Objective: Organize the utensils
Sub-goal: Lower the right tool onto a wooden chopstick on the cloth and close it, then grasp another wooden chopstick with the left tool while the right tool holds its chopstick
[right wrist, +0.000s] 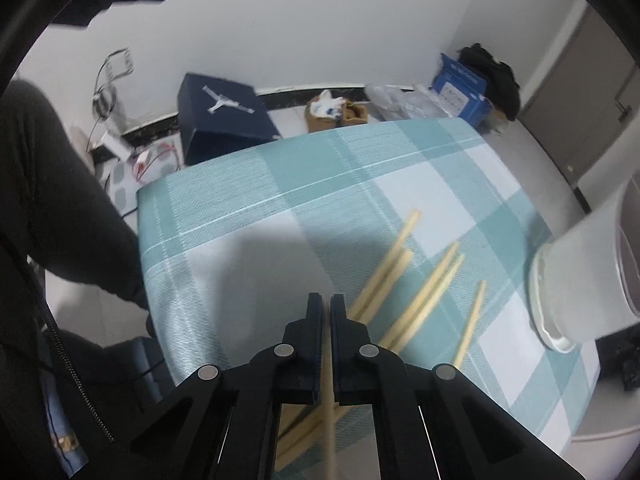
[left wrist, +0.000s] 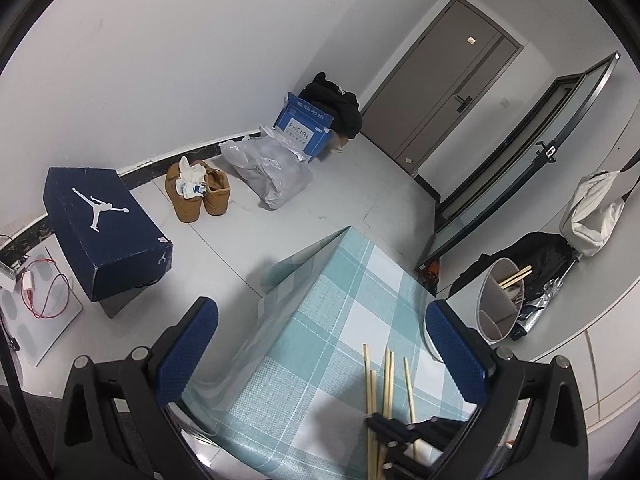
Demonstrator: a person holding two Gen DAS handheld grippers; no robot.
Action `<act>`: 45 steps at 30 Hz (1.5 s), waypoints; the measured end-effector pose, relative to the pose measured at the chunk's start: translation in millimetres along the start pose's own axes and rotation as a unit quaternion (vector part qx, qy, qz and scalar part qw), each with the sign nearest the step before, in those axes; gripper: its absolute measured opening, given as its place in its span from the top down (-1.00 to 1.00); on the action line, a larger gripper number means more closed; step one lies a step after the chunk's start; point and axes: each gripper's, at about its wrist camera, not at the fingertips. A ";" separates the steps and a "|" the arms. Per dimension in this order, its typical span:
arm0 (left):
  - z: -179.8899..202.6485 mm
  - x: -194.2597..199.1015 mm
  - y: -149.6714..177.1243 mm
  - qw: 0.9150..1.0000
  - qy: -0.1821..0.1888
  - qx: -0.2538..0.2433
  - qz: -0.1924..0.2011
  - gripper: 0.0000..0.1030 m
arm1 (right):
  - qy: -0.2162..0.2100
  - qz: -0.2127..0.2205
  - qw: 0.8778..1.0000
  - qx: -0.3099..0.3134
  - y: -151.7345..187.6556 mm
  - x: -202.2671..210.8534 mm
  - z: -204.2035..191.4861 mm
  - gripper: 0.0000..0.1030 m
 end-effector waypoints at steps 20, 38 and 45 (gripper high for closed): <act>37.1 -61.7 42.7 0.983 -0.068 -0.093 -0.144 -0.98 | -0.034 0.145 0.924 -0.352 45.9 84.2 157.7 0.95; 83.2 -132.9 52.0 0.940 -0.155 -0.184 -0.241 -0.93 | -0.070 0.239 0.863 -0.440 87.5 126.7 220.9 0.95; 91.1 -154.1 54.7 0.924 -0.176 -0.200 -0.272 -0.40 | -0.071 0.244 0.862 -0.439 91.0 129.4 223.8 0.95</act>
Point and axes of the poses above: each gripper's, at about its wrist camera, not at the fingertips, and x roughly against the way its jaws point, z to its right, y to its underside, and after that the axes turned 4 degrees about -x, right-handed
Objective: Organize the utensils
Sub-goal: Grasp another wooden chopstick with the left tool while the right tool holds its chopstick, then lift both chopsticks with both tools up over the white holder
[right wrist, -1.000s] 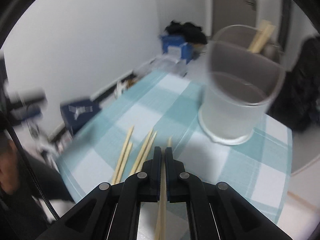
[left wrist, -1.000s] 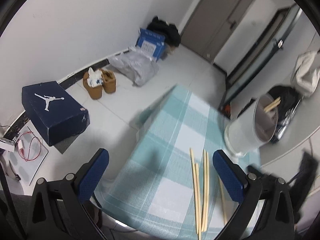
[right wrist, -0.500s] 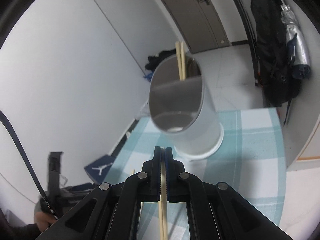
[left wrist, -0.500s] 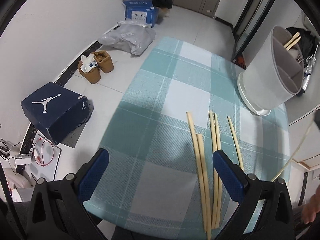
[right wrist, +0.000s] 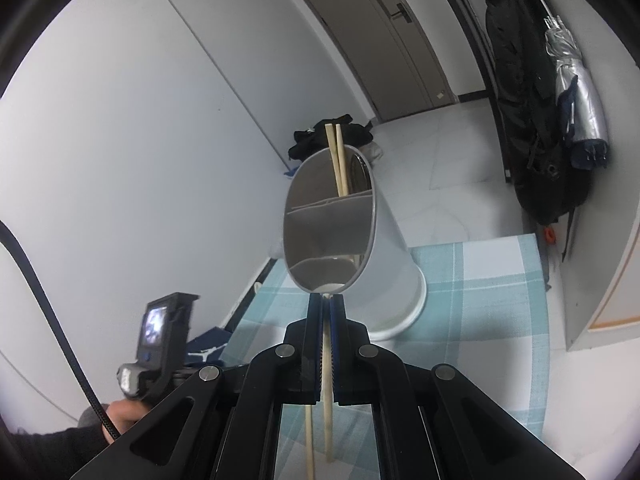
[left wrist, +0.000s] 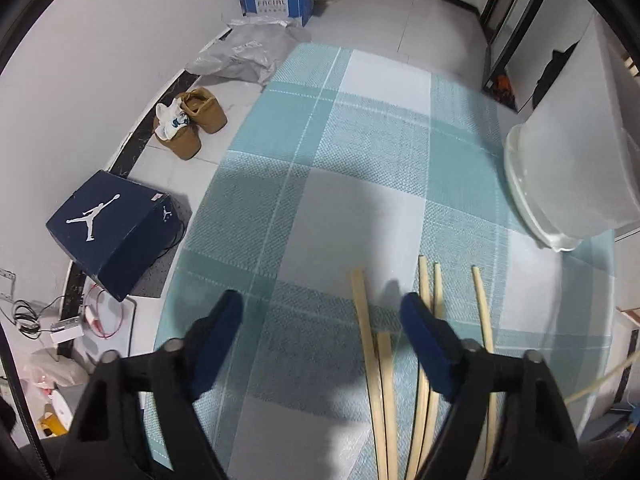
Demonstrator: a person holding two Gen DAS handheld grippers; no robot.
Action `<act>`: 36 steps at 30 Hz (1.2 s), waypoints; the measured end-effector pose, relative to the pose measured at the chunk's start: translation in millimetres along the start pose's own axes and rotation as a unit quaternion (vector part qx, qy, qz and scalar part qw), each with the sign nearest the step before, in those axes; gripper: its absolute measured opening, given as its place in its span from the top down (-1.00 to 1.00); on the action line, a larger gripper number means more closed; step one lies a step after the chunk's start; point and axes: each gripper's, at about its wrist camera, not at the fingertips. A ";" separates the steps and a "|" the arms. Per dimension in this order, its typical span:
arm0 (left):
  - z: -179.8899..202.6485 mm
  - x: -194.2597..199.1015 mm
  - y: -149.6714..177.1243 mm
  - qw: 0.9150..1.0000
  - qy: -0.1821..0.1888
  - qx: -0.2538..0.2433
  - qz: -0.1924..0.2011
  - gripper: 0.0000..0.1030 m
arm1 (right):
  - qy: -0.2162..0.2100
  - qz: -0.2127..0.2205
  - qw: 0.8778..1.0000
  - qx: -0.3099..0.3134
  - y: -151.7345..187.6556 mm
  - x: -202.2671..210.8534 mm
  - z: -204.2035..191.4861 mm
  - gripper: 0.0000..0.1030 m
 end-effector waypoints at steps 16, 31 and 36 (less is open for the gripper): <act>8.4 -1.0 -13.7 0.999 0.017 0.035 -0.009 0.93 | 0.002 0.006 1.000 0.011 1.4 4.9 -5.0 0.95; 0.8 89.7 6.4 0.980 0.094 0.032 0.170 0.95 | 0.046 0.023 0.998 0.046 18.8 17.3 -26.5 0.95; 4.2 117.3 27.5 0.969 0.110 0.006 0.222 0.95 | 0.061 0.030 0.996 0.052 25.1 22.0 -34.2 0.96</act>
Point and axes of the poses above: each gripper's, at about its wrist camera, not at the fingertips, and x roughly against the way its jaws point, z to its right, y to its underside, and after that the axes turned 4 degrees about -x, right-handed
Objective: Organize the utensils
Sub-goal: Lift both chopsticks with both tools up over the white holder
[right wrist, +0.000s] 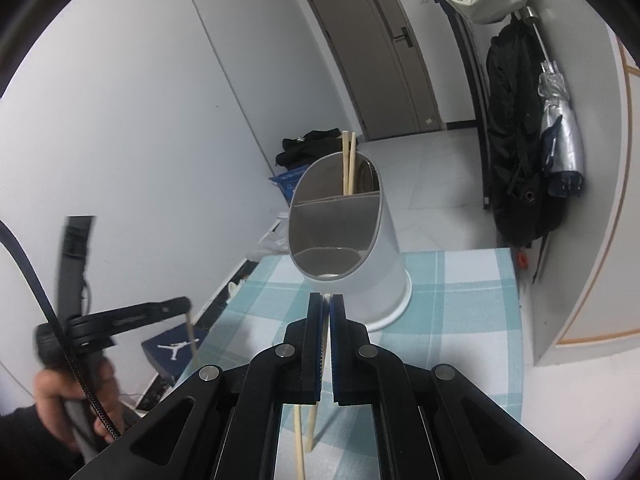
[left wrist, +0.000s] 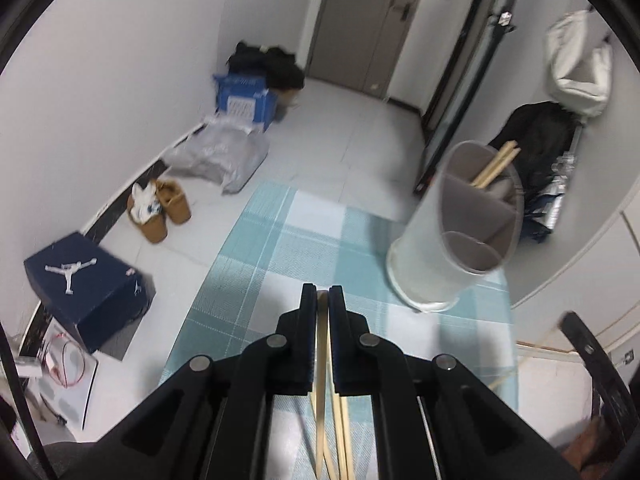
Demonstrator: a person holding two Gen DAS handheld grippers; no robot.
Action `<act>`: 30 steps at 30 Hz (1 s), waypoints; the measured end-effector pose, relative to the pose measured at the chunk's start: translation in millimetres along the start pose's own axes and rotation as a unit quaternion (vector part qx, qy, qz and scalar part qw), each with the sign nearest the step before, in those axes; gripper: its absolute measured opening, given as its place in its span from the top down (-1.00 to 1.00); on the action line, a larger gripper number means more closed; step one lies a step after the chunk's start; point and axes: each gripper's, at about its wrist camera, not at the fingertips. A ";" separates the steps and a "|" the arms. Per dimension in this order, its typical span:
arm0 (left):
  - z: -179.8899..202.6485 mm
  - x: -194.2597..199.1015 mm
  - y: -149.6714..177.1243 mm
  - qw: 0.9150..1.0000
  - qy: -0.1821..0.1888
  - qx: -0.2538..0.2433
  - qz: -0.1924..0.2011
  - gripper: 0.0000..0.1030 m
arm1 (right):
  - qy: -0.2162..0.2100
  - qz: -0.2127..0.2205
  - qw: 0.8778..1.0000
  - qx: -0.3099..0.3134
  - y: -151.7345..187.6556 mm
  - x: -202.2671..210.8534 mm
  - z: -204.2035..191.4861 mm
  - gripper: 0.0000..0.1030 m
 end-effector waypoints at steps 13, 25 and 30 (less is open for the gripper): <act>0.0 32.0 0.8 0.997 0.030 -0.041 0.051 0.95 | 0.042 0.023 0.999 0.017 7.1 18.3 -19.6 0.96; 4.8 47.2 2.8 0.996 0.045 -0.055 0.061 0.95 | 0.050 0.028 0.998 0.015 7.8 23.8 -23.3 0.96; 5.0 54.2 -7.3 0.995 0.055 -0.048 0.068 0.95 | 0.050 0.035 0.998 0.011 1.4 26.5 -22.6 0.96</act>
Point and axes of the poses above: each gripper's, at about its wrist camera, not at the fingertips, and x roughly against the way its jaws point, z to its right, y to its underside, and after that the axes turned 4 degrees about -x, right-handed
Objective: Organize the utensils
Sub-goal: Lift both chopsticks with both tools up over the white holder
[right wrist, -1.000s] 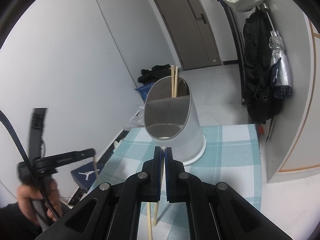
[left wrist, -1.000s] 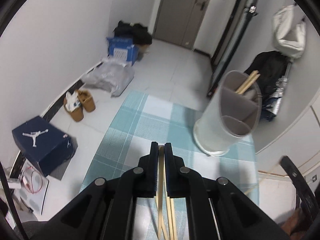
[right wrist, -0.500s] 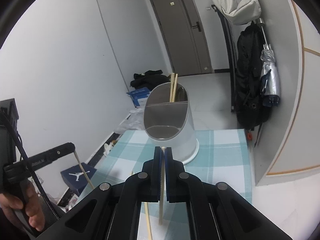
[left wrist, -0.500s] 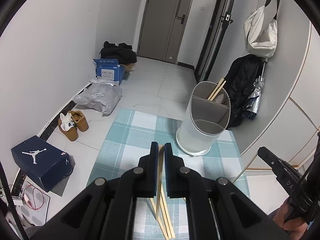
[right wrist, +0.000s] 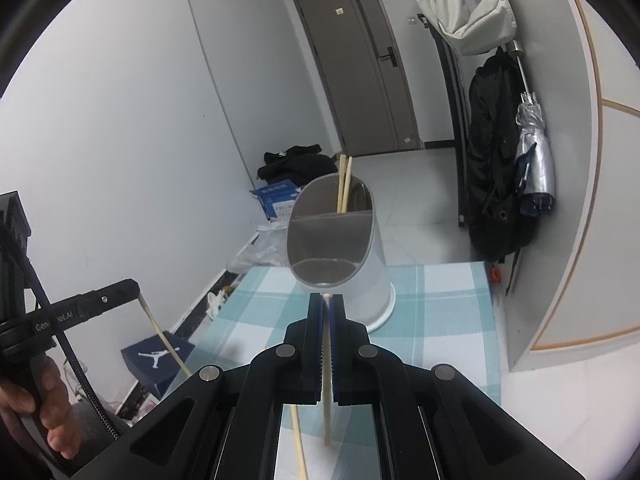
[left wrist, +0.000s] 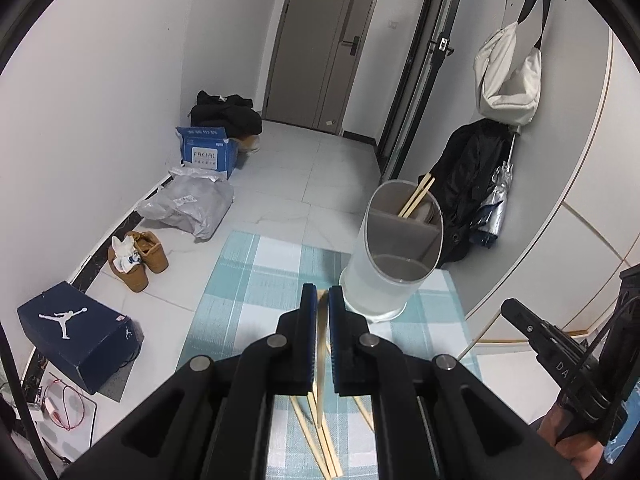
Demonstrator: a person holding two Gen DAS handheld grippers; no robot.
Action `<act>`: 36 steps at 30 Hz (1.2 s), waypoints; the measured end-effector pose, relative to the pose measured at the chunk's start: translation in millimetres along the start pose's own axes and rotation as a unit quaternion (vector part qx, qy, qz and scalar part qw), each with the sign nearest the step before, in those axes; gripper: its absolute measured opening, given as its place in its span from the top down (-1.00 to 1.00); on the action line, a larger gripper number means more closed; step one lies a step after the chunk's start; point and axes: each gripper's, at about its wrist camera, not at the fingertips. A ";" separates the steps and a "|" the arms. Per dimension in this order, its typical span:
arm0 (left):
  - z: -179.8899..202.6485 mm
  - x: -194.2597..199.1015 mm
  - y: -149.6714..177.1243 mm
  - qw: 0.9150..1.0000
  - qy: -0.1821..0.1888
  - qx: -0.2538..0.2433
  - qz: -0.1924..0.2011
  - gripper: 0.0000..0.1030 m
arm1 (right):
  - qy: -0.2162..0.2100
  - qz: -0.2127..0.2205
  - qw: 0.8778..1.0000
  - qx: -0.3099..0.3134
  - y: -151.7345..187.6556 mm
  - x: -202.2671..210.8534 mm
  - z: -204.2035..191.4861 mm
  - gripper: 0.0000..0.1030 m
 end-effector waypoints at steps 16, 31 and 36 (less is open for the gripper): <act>23.3 6.9 -54.3 0.999 0.053 -0.005 0.006 0.95 | -0.009 0.036 0.999 0.003 -57.9 8.6 -7.2 0.96; 40.0 1.7 -142.0 0.995 0.098 0.008 0.034 0.95 | -0.010 0.097 0.995 0.018 -159.9 11.3 -11.4 0.96; 39.8 -16.4 -159.4 0.994 0.096 -0.001 0.044 0.95 | -0.005 0.116 0.993 0.015 -185.7 -3.9 -11.5 0.96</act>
Point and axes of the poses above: each gripper's, at about its wrist camera, not at the fingertips, and x roughly against the way its jaws point, z to its right, y to its underside, and after that the axes turned 4 degrees about -x, right-handed
